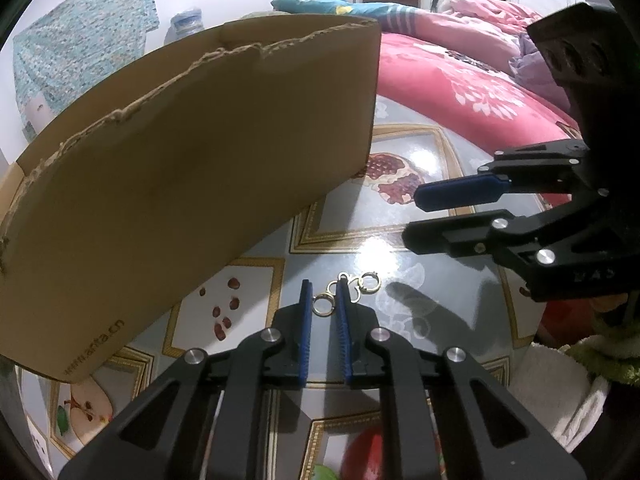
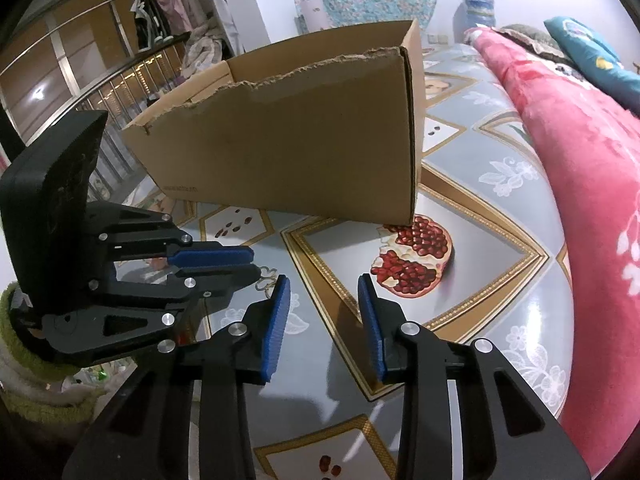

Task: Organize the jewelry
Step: 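Close the left gripper on one gold ring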

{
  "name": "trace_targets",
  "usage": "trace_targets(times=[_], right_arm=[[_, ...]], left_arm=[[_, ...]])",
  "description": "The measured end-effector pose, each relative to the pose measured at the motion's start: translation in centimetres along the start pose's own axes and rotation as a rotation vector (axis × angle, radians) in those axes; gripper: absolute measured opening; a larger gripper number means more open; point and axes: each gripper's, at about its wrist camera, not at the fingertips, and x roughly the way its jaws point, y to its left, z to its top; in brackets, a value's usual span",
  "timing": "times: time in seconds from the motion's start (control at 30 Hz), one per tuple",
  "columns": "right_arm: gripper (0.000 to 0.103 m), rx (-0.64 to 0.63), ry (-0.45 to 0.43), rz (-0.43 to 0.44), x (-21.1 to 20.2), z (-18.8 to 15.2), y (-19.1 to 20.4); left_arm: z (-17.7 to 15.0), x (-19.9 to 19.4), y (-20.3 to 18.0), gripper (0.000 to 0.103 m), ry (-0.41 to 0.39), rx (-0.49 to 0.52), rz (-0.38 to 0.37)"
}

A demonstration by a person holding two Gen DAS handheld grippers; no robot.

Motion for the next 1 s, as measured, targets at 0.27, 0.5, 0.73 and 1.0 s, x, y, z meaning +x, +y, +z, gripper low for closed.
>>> trace_targets(times=[0.27,0.5,0.73,1.0], right_arm=[[0.029,-0.080,-0.014,0.016,-0.4,-0.3,1.8],[0.020,-0.164,0.004,0.023,0.7,-0.6,3.8],[0.014,-0.201,0.026,-0.013,1.9,-0.4,4.3],[0.009,-0.242,0.023,-0.048,3.0,-0.6,5.2]], left_arm=[[-0.3,-1.3,1.3,0.011,-0.029,-0.071,0.008],[-1.1,-2.2,2.1,0.011,-0.046,-0.124,0.018],[-1.8,-2.5,2.5,0.011,-0.050,-0.146,0.013],[-1.8,-2.3,2.7,0.011,-0.049,-0.150,0.010]])
